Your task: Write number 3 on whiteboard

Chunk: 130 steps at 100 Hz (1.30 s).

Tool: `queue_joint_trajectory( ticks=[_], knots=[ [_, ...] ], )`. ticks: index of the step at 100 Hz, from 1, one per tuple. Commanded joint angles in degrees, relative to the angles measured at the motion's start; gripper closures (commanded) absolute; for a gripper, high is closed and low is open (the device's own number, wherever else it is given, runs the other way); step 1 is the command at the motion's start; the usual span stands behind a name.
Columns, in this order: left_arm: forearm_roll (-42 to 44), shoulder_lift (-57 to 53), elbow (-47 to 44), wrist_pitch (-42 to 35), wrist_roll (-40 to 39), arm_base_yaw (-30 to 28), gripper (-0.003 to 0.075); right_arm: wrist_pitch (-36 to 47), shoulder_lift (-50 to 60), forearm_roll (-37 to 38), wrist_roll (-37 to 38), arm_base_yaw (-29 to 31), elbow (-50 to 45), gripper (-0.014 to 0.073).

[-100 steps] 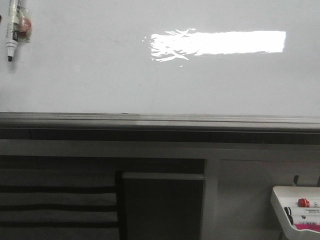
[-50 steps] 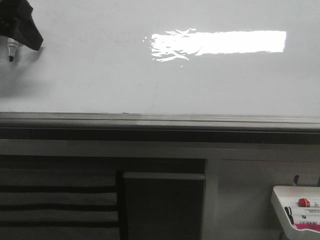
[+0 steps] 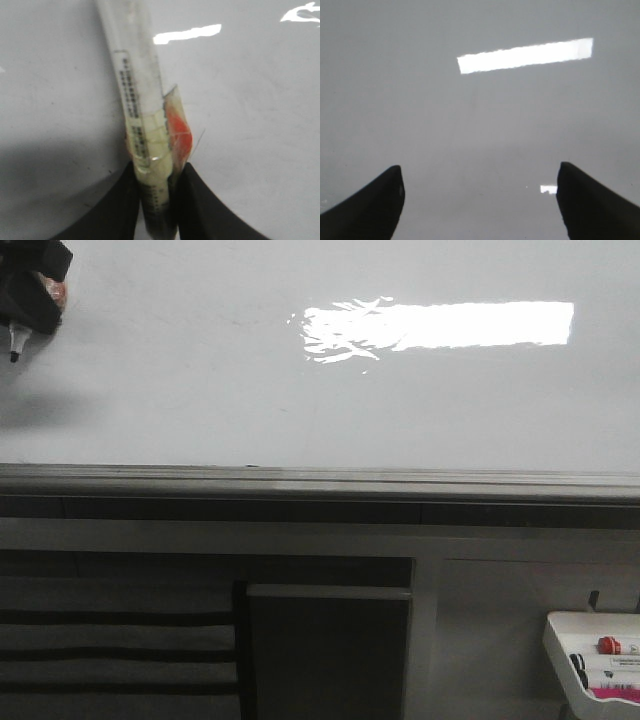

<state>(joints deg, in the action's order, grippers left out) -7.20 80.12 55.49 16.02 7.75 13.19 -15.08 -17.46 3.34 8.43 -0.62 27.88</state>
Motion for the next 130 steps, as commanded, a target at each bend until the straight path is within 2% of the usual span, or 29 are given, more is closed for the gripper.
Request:
queue_joint_trajectory(
  ticks=[1,16,32,46,53,58,70,82,92,107,130],
  knots=[
    [-1.0,-1.2,1.8,-3.2,-0.2,0.4,0.0667,4.9,-1.1,0.2,-0.2,-0.1,2.1,0.0036],
    [-1.1,-1.3,1.8,0.4,-0.2,0.4,0.0738,4.9,-1.1,0.1,-0.2,-0.1,2.1,0.0036],
    [-1.1,-3.3,1.9,6.4,0.6,0.4,0.0739,3.4,-1.3,-3.7,-0.2,-0.1,3.0,0.0036],
    [-1.2,-6.7,2.3,13.7,8.8,1.9,0.0739,-6.8,-5.1,-5.6,-0.3,-0.7,8.5,0.0037],
    [-1.2,-7.6,3.8,19.9,13.7,3.6,0.0739,-12.8,-8.6,-6.9,-2.2,-1.5,12.3,0.0037],
    [-1.2,-7.8,5.3,25.2,16.8,5.1,0.0739,-16.3,-11.2,-9.6,-5.3,-2.2,14.2,0.0037],
    [-2.3,-7.7,9.3,36.1,27.1,9.6,0.0739,-23.6,-18.0,-19.3,-19.0,-5.2,19.6,0.0037],
    [-5.1,-7.7,12.7,41.8,33.4,14.2,0.0739,-29.5,-26.1,-27.7,-32.2,-9.5,24.9,0.0037],
    [-6.1,-7.6,14.9,43.0,35.9,17.7,0.0739,-35.5,-33.5,-31.6,-44.6,-14.0,29.0,0.0037],
    [-6.1,-7.6,15.9,42.9,39.1,22.2,0.0739,-37.3,-43.3,-32.1,-54.5,-22.7,35.0,0.0037],
    [-6.0,-7.6,15.9,42.6,43.6,25.1,0.0739,-35.8,-55.2,-32.5,-60.5,-34.2,42.8,0.0037]
  ],
)
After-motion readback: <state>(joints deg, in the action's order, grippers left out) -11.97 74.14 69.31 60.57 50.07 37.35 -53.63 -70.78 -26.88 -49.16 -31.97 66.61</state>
